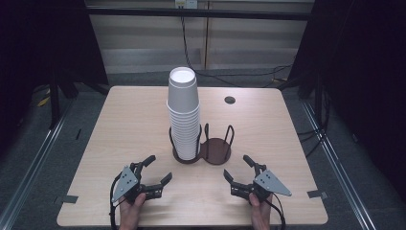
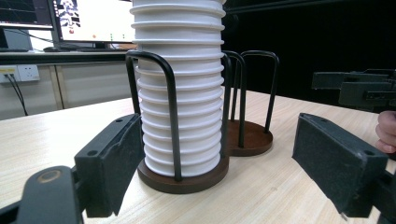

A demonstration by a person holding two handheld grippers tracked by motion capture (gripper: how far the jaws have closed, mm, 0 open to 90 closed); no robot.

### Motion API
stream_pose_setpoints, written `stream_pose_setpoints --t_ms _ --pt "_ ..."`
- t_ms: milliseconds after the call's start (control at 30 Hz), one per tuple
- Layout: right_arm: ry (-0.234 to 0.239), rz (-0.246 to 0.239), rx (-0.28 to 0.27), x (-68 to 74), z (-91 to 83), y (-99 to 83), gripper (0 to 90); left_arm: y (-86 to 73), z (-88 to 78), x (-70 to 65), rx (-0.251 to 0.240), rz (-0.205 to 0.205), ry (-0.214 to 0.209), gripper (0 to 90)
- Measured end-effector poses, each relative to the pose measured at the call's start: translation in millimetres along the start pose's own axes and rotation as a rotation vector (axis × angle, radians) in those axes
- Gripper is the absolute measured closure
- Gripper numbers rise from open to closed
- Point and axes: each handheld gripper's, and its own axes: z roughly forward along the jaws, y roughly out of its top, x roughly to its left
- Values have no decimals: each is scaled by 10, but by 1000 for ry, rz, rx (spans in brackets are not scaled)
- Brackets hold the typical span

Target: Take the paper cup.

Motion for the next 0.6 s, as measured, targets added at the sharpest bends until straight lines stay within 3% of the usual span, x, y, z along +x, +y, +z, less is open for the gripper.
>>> stream_pose_setpoints --t_ms 367,533,600 --pt "-28 -2 33 14 24 13 128 0 3 -3 -2 -4 3 159" --pt "-20 -4 92 32 72 33 131 0 5 -5 -6 -8 4 159" --pt "4 -2 128 51 95 46 132 0 5 -5 -6 -8 4 159"
